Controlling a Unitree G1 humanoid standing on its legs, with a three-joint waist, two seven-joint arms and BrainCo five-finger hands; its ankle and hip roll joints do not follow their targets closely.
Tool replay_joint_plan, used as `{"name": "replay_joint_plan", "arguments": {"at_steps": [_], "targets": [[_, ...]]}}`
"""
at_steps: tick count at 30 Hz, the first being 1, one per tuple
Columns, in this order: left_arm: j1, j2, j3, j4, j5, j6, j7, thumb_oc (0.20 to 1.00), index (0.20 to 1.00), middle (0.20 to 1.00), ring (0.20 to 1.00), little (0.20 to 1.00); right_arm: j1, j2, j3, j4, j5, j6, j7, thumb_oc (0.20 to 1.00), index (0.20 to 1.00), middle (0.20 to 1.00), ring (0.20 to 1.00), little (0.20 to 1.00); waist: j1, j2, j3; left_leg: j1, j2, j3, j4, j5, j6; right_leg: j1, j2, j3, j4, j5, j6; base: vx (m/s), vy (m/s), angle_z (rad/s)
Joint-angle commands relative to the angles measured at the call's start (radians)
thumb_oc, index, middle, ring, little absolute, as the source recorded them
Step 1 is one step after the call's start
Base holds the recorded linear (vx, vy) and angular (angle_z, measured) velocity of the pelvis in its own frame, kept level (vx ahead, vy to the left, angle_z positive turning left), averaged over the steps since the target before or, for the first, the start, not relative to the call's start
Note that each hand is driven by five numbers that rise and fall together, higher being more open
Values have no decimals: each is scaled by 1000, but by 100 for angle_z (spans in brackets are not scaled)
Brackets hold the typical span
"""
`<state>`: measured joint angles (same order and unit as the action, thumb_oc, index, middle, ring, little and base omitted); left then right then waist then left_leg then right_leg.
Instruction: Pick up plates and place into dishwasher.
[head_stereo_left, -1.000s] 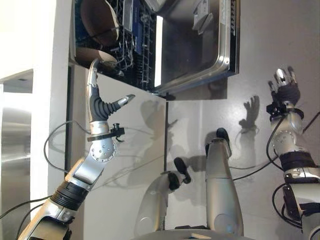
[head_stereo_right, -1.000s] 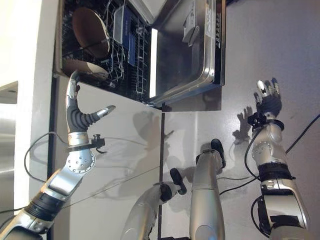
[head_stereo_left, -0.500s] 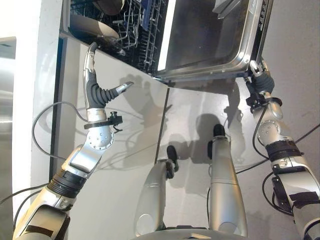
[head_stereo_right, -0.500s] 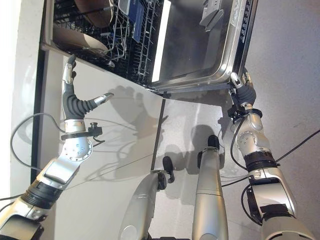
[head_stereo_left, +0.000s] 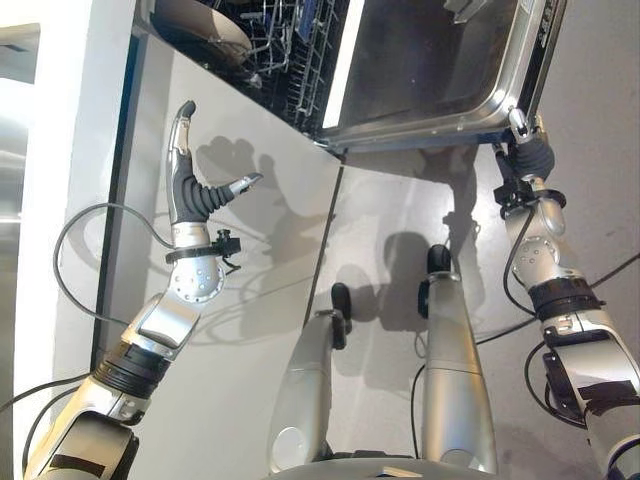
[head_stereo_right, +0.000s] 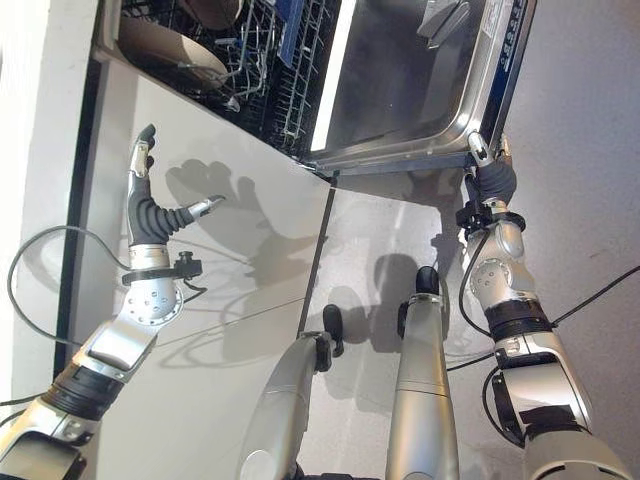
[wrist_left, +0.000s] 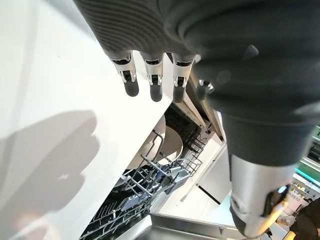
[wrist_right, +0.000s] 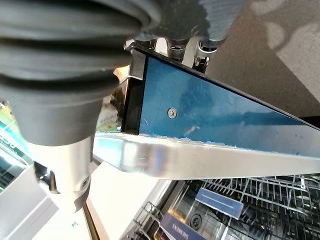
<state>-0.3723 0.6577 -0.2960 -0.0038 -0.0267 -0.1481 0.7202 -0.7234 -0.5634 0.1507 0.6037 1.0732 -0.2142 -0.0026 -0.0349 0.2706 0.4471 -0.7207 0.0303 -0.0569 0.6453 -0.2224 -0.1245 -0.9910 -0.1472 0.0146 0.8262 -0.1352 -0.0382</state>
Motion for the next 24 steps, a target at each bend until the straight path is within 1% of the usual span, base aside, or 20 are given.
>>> {"name": "replay_joint_plan", "arguments": {"at_steps": [1, 4, 6, 7, 8, 9, 11, 14, 15, 17, 18, 22, 24], "targets": [[-63, 96, 88, -75, -46, -52, 10, 1000, 1000, 1000, 1000, 1000, -268, 136, 220, -300, -81, 48, 158, 1000, 1000, 1000, 1000, 1000, 62, -19, 73, -33, -67, 13, 26, 104, 73, 177, -32, 17, -289, 93, 76, -44, 107, 4], [-69, 97, 89, -74, -54, -51, 11, 1000, 1000, 1000, 1000, 1000, -262, 153, 239, -316, -98, 55, 150, 1000, 1000, 1000, 1000, 1000, 67, -35, 73, 19, -70, 16, 10, 91, 77, 237, -41, 8, -314, 97, 77, -36, 122, 2], [-72, 100, 94, -71, -62, -49, 7, 1000, 1000, 1000, 1000, 1000, -271, 164, 246, -293, -92, 53, 157, 1000, 1000, 1000, 1000, 1000, 77, -46, 73, 66, -75, 17, -9, 76, 83, 292, -49, 1, -340, 103, 80, -16, 137, 7], [-70, 104, 101, -69, -68, -51, 2, 1000, 1000, 1000, 1000, 1000, -271, 168, 251, -285, -95, 47, 154, 1000, 1000, 1000, 1000, 1000, 88, -58, 72, 100, -79, 16, -28, 66, 86, 336, -56, -6, -363, 107, 83, 21, 132, 6], [-66, 107, 103, -66, -74, -52, 0, 1000, 1000, 1000, 1000, 1000, -265, 174, 255, -280, -98, 37, 152, 1000, 1000, 1000, 1000, 1000, 99, -69, 58, 123, -83, 13, -47, 65, 89, 368, -61, -15, -386, 112, 87, 29, 103, 7], [-65, 109, 104, -66, -76, -52, 1, 1000, 1000, 1000, 1000, 1000, -264, 176, 256, -279, -97, 35, 153, 1000, 1000, 1000, 1000, 1000, 101, -71, 56, 130, -84, 11, -53, 66, 90, 377, -63, -17, -394, 114, 87, 62, 85, 13], [-51, 124, 112, -62, -85, -58, -19, 1000, 1000, 1000, 1000, 1000, -241, 187, 253, -269, -86, 1, 153, 1000, 1000, 1000, 1000, 1000, 132, -103, 18, 169, -86, -5, -91, 67, 96, 441, -71, -42, -440, 123, 95, 62, 44, 21], [-43, 137, 118, -63, -82, -62, -43, 1000, 1000, 1000, 1000, 1000, -220, 201, 243, -263, -80, -37, 150, 1000, 1000, 1000, 1000, 1000, 163, -138, -10, 200, -82, -20, -121, 71, 99, 505, -75, -72, -484, 129, 102, 62, -55, 42], [-38, 150, 126, -63, -88, -70, -71, 1000, 1000, 1000, 1000, 1000, -206, 206, 235, -253, -71, -63, 146, 1000, 1000, 1000, 1000, 1000, 187, -163, -33, 222, -78, -31, -137, 72, 98, 556, -77, -97, -515, 132, 107, 111, -100, 35], [-32, 164, 138, -64, -101, -77, -109, 1000, 1000, 1000, 1000, 1000, -190, 204, 227, -241, -63, -79, 144, 1000, 1000, 1000, 1000, 1000, 215, -190, -60, 256, -74, -42, -155, 73, 97, 622, -79, -127, -555, 135, 113, 153, -115, 52], [-25, 171, 145, -61, -103, -83, -138, 1000, 1000, 1000, 1000, 1000, -182, 209, 225, -232, -57, -94, 135, 1000, 1000, 1000, 1000, 1000, 233, -212, -80, 281, -69, -47, -170, 72, 97, 663, -77, -141, -581, 138, 117, 167, -126, 60], [9, 171, 162, -61, -94, -101, -207, 1000, 1000, 1000, 1000, 1000, -124, 241, 230, -254, -61, -132, 97, 1000, 1000, 1000, 1000, 1000, 273, -280, -140, 355, -57, -59, -217, 73, 98, 784, -68, -174, -662, 159, 134, 183, -102, 43], [32, 159, 168, -63, -84, -108, -238, 1000, 1000, 1000, 1000, 1000, -89, 259, 228, -273, -72, -139, 70, 1000, 1000, 1000, 1000, 1000, 282, -305, -169, 388, -54, -64, -238, 71, 100, 829, -67, -176, -695, 170, 145, 168, -42, 26]]}}
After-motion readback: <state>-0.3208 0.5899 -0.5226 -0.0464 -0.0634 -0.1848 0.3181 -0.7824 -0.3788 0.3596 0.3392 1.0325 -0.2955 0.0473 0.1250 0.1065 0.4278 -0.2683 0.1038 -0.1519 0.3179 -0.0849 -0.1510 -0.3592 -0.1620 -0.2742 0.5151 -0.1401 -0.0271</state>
